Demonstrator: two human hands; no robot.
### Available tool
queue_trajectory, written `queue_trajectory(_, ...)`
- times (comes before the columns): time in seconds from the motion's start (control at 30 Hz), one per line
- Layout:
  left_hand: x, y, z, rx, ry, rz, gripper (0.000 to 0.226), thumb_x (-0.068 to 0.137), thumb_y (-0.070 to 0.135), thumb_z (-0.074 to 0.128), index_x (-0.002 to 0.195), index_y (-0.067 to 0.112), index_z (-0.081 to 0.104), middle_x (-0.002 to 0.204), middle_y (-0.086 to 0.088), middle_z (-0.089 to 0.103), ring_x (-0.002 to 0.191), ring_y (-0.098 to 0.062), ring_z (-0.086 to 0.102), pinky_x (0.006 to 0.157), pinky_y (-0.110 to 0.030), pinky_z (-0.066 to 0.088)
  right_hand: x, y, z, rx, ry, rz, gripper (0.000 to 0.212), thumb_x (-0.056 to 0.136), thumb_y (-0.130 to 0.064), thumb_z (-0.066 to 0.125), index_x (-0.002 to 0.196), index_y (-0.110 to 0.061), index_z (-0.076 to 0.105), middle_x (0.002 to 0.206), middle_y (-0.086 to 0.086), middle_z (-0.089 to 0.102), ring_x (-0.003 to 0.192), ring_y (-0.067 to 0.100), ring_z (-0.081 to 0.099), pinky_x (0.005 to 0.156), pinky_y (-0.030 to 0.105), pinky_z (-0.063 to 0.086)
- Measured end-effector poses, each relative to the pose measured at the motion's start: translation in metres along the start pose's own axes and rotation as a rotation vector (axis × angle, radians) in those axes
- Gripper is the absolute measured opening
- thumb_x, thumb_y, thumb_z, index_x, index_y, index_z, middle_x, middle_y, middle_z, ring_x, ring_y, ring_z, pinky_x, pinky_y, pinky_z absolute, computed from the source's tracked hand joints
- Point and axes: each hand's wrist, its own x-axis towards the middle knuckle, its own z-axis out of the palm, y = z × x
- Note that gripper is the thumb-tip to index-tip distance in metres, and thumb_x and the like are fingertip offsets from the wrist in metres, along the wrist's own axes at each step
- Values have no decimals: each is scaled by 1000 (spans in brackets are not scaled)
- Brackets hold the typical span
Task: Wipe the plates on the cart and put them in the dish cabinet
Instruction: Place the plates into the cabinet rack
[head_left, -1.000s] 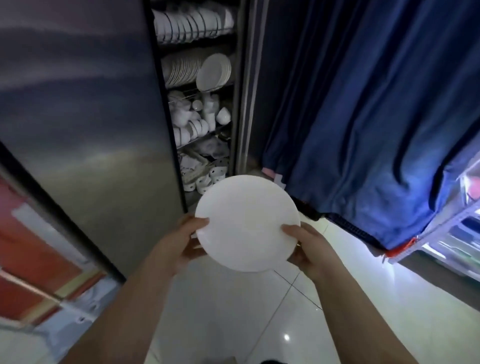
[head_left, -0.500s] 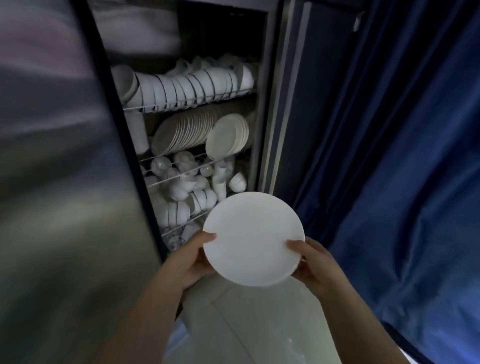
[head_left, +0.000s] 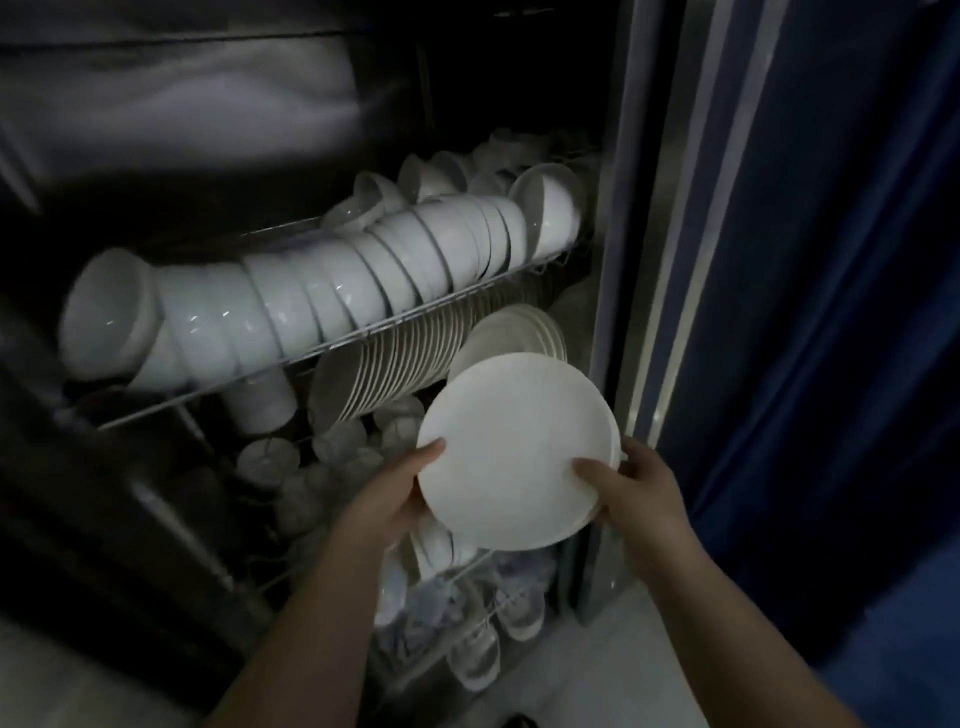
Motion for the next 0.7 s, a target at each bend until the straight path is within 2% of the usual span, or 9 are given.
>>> queue_trajectory(0.1, 57, 21, 1, 0, 12, -47, 26, 97, 29, 53, 119, 16, 60, 105, -7, 73, 100, -28, 65, 80, -45, 53, 52, -3, 25, -148, 0, -148, 44, 78, -18, 78, 117, -28, 59, 107, -9, 67, 92, 9, 66, 75, 35, 59)
queue_trajectory(0.17, 92, 28, -4, -13, 27, -99, 30, 100, 31, 45, 119, 12, 58, 100, -9, 73, 98, -29, 64, 84, -48, 48, 83, -4, 45, -271, -20, -208, 46, 74, -31, 78, 116, -28, 59, 111, -8, 65, 97, 8, 65, 79, 37, 59)
queue_trajectory(0.23, 121, 35, -10, -4, 45, -165, 37, 102, 35, 40, 119, 6, 56, 109, -14, 70, 106, -34, 60, 90, -49, 45, 109, -4, 62, -372, -29, -216, 71, 69, -47, 76, 131, -22, 53, 125, -3, 59, 109, 12, 60, 89, 40, 55)
queue_trajectory(0.3, 145, 40, -18, 38, 78, -191, 42, 102, 34, 39, 124, 1, 53, 127, -19, 60, 115, -36, 56, 94, -48, 44, 127, -5, 75, -436, -29, -216, 81, 73, -40, 78, 142, -17, 43, 133, -1, 49, 117, 15, 53, 97, 36, 49)
queue_trajectory(0.37, 164, 43, -23, 50, 89, -183, 41, 103, 27, 39, 129, -2, 49, 134, -18, 55, 117, -34, 55, 92, -44, 45, 141, -3, 85, -484, -34, -248, 79, 79, -30, 78, 145, -13, 38, 134, 2, 44, 116, 15, 49, 94, 31, 45)
queue_trajectory(0.5, 193, 48, -30, 81, 108, -196, 26, 104, 19, 39, 119, 5, 55, 131, -17, 56, 110, -32, 58, 85, -39, 54, 163, -1, 97, -552, -59, -304, 73, 80, -27, 77, 142, -14, 40, 132, 5, 44, 109, 22, 54, 85, 29, 45)
queue_trajectory(0.6, 206, 56, -35, 104, 122, -228, 33, 103, 22, 39, 127, 3, 52, 133, -20, 57, 120, -33, 54, 108, -45, 39, 176, 0, 105, -559, -53, -311, 72, 80, -30, 76, 141, -16, 40, 130, 4, 45, 108, 20, 54, 83, 30, 48)
queue_trajectory(0.7, 214, 58, -38, 134, 126, -225, 36, 103, 14, 38, 134, -1, 47, 131, -19, 58, 121, -31, 53, 110, -38, 37, 179, 1, 109, -633, -37, -352, 73, 80, -32, 76, 141, -17, 39, 131, 3, 43, 107, 18, 54, 79, 26, 45)
